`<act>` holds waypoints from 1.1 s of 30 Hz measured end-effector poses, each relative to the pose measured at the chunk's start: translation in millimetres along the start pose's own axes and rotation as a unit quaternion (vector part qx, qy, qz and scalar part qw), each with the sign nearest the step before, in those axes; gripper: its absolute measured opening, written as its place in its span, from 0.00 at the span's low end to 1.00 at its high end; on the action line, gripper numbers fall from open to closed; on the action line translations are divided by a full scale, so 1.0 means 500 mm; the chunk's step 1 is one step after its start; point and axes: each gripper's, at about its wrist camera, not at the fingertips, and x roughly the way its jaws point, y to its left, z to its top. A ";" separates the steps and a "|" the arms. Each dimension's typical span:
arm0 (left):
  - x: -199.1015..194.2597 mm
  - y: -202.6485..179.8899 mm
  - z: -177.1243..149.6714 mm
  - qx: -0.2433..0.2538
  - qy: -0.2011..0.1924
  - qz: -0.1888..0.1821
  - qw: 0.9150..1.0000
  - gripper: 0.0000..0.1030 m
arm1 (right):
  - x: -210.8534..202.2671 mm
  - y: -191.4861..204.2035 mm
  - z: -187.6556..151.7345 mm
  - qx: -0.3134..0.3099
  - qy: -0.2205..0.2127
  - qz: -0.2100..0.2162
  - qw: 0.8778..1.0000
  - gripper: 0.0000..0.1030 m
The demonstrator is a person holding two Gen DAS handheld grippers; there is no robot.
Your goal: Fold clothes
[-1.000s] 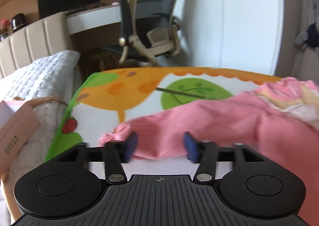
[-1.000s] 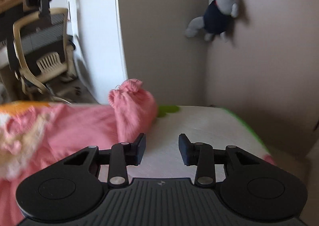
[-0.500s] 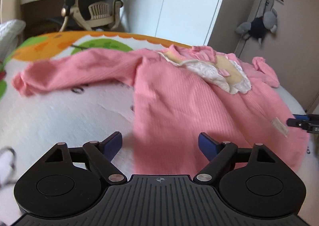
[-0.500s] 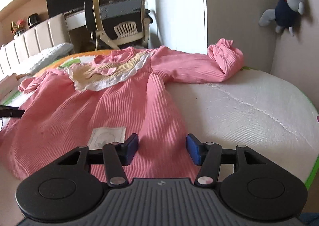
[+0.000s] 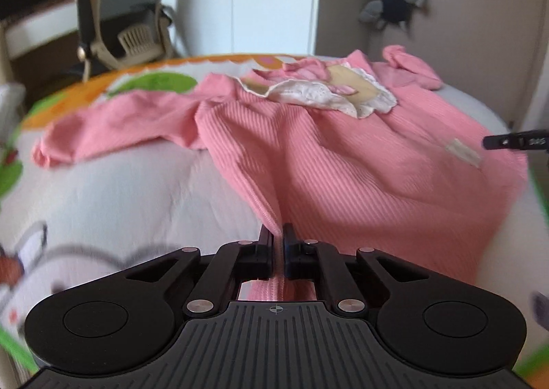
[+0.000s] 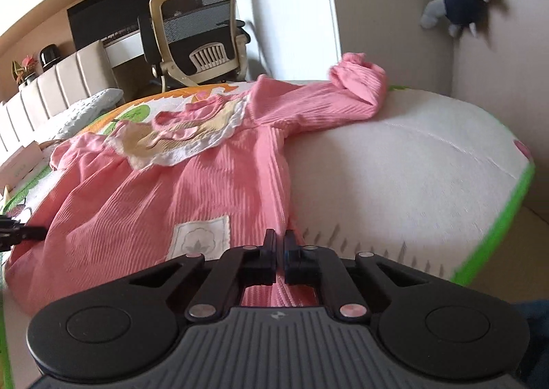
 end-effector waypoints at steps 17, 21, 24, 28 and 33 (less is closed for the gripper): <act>0.115 0.397 0.107 -0.407 -0.117 0.107 0.899 0.81 | 0.005 -0.032 0.152 -0.010 -0.053 -0.031 0.998 0.35; 0.169 0.403 0.118 -0.431 -0.106 0.121 0.888 0.75 | 0.053 -0.013 0.208 -0.007 -0.061 0.021 0.998 0.37; 0.171 0.395 0.146 -0.394 -0.108 0.156 0.899 0.04 | 0.096 -0.001 0.230 0.013 -0.051 0.072 0.996 0.37; 0.096 0.341 0.198 -0.310 -0.176 0.205 0.912 0.04 | 0.142 0.023 0.219 0.013 -0.031 0.127 0.991 0.37; 0.007 0.227 0.291 -0.211 -0.270 0.193 0.919 0.04 | 0.164 0.019 0.194 0.010 -0.031 0.136 0.990 0.41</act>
